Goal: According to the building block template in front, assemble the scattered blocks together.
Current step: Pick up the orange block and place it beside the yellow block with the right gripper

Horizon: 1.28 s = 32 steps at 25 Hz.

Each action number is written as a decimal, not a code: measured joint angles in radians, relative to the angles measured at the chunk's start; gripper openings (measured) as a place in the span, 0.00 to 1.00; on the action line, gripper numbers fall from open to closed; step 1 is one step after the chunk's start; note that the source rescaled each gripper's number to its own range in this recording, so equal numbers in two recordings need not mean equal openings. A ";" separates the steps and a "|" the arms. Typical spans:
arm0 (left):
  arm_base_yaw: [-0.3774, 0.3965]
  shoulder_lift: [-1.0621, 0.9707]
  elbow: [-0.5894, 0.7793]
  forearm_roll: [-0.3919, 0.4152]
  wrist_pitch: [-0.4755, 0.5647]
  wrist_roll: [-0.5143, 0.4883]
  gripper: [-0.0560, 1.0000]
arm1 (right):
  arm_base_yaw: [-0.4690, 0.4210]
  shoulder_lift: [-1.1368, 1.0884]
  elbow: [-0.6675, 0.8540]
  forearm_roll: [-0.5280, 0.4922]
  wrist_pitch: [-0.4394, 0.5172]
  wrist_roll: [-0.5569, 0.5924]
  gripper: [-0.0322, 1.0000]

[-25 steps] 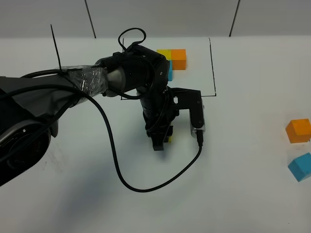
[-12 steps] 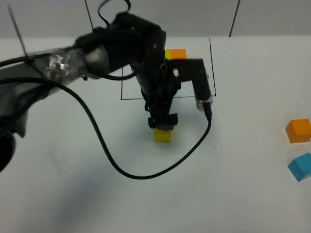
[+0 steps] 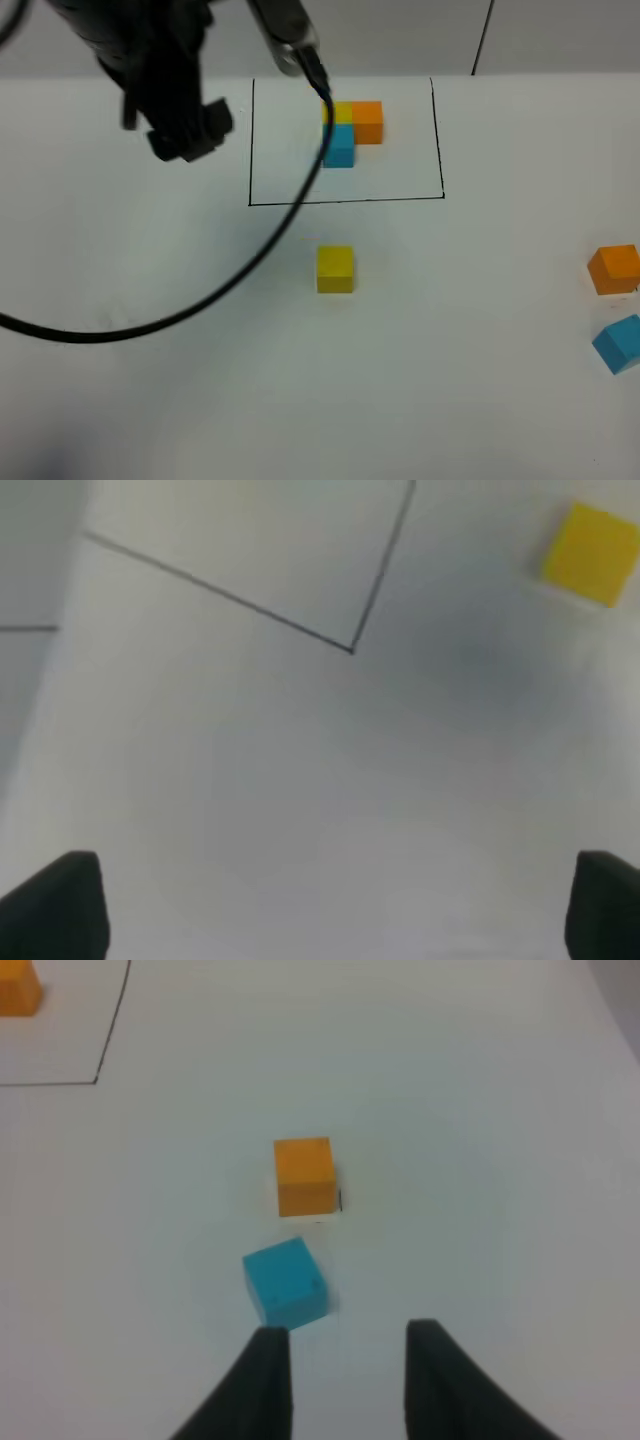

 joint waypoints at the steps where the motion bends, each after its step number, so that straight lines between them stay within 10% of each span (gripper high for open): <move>1: 0.023 -0.050 0.023 -0.001 0.001 -0.008 0.91 | 0.000 0.000 0.000 0.000 0.000 0.000 0.03; 20: 0.157 -1.201 0.610 0.043 0.003 -0.142 0.83 | 0.000 0.000 0.000 0.000 0.000 0.000 0.03; 32: 0.421 -1.543 0.758 -0.187 0.003 -0.195 0.79 | 0.000 0.000 0.000 0.000 0.000 0.000 0.03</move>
